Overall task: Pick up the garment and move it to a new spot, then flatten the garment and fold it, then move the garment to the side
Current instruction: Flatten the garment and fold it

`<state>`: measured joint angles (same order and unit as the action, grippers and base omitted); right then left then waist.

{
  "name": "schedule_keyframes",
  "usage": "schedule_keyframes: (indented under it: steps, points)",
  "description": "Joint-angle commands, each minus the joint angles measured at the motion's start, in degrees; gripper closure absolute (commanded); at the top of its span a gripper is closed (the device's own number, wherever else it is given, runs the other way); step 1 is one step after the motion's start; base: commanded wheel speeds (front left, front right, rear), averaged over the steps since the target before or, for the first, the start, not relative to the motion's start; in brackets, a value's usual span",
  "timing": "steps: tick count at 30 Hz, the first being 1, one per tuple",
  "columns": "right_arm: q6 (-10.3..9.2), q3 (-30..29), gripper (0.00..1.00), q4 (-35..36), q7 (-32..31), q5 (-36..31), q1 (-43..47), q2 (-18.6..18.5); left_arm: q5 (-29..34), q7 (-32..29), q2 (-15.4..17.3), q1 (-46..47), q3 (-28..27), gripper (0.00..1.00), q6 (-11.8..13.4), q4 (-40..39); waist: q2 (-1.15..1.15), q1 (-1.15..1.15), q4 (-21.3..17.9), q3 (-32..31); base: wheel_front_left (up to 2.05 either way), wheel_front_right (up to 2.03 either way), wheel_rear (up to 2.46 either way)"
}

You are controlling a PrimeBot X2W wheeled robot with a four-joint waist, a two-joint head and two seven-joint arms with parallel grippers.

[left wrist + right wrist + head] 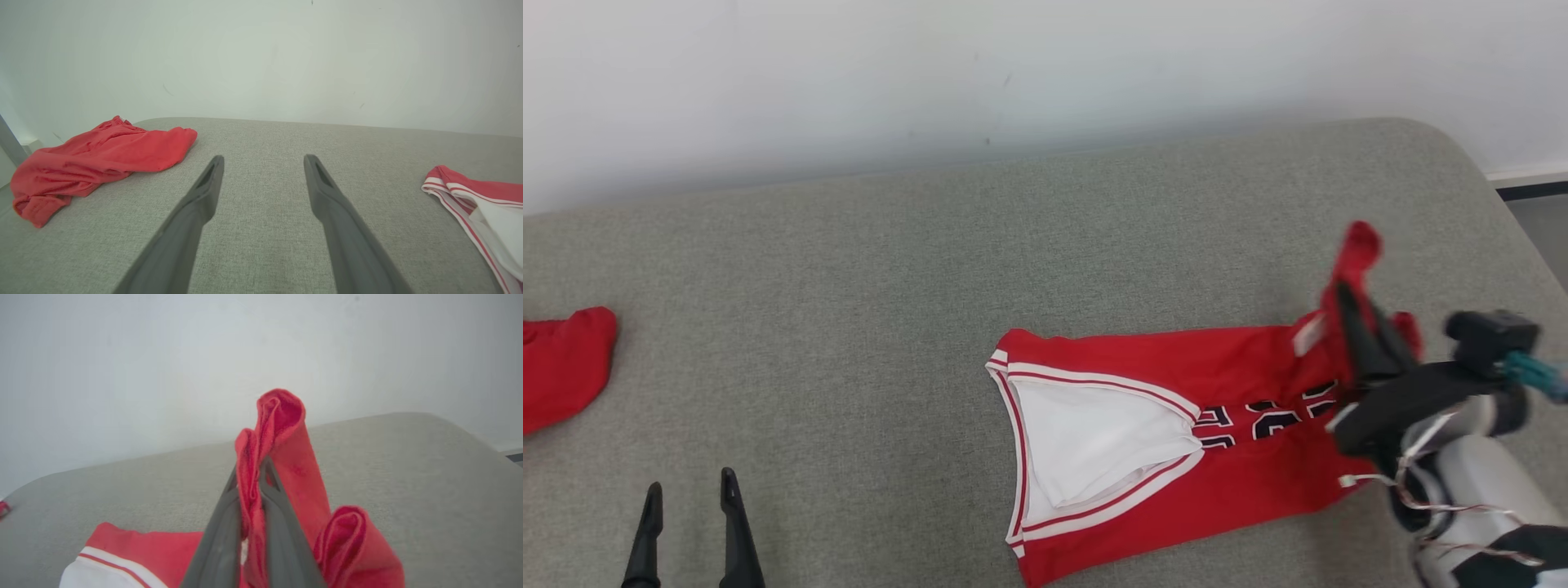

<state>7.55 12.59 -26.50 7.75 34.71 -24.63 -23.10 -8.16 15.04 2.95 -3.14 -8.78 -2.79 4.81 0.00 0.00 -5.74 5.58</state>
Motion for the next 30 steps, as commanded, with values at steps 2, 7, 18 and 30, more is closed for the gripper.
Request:
schedule_keyframes:
  steps: [2, 7, 18, 30]
  points:
    - [-0.15, 2.47, 1.00, 4.55, -2.19, -0.83, 1.62, 2.53, 0.29, 0.20, -0.09, 0.32, 0.45, 0.00, -0.04, 0.31, 0.00, 0.00, 0.63, 0.10, 0.00, 0.00, 0.00]
    - [-0.15, 6.63, 1.00, 10.87, -5.34, -1.99, 3.28, 6.72, -0.38, 0.20, -0.10, 1.14, 0.94, 0.00, -0.39, 1.11, 0.00, 0.00, 2.36, 0.38, 0.00, 0.00, 0.00]
    - [-0.15, 11.97, 1.00, 7.25, -6.07, -4.26, 2.62, 13.99, -1.35, 0.20, -0.09, 3.00, 1.89, 0.00, -0.62, 2.67, 0.00, 0.00, 6.51, 1.97, 0.00, 0.00, 0.00]
    - [-0.15, 15.40, 0.00, -3.60, 0.77, -6.06, -1.35, 16.30, -1.75, 0.20, -0.10, 3.97, 2.69, 0.00, -0.12, 3.44, 0.00, 0.00, 7.75, 2.65, 0.00, 0.00, 0.00]
